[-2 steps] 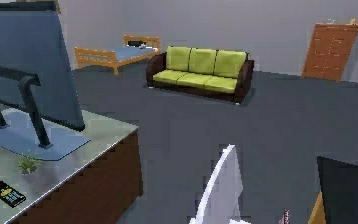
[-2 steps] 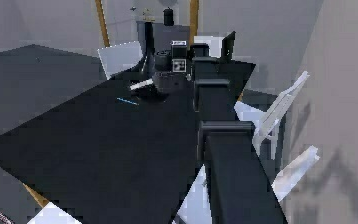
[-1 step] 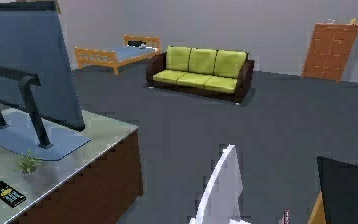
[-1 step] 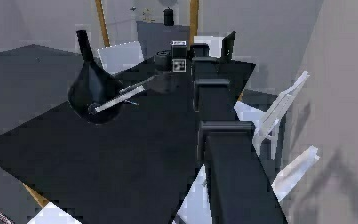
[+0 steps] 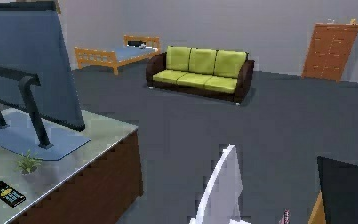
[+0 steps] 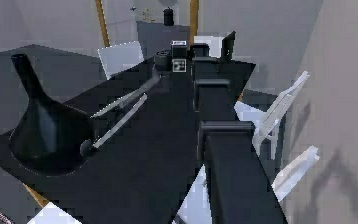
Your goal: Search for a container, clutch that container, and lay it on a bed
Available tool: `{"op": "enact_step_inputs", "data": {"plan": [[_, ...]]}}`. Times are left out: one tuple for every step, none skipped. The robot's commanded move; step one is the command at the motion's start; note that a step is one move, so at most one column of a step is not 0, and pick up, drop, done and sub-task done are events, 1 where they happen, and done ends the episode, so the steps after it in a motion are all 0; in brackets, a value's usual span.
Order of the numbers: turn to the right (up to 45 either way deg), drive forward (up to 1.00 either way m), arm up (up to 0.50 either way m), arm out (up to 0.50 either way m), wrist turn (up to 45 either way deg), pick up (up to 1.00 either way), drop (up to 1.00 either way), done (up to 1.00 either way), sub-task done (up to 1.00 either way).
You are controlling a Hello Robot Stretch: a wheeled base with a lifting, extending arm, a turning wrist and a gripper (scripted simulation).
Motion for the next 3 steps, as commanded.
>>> {"op": "enact_step_inputs", "data": {"plan": [[0.0, 0.0, 0.0, 0.0, -15.0, 0.0, 0.0, 0.0, 0.0], [0.0, 0.0, 0.0, -0.34, 0.0, 0.0, 0.0, 0.0, 0.0], [-24.0, 0.0, 0.0, 0.0, 0.0, 0.0, 0.0, 0.0, 0.0]]}}
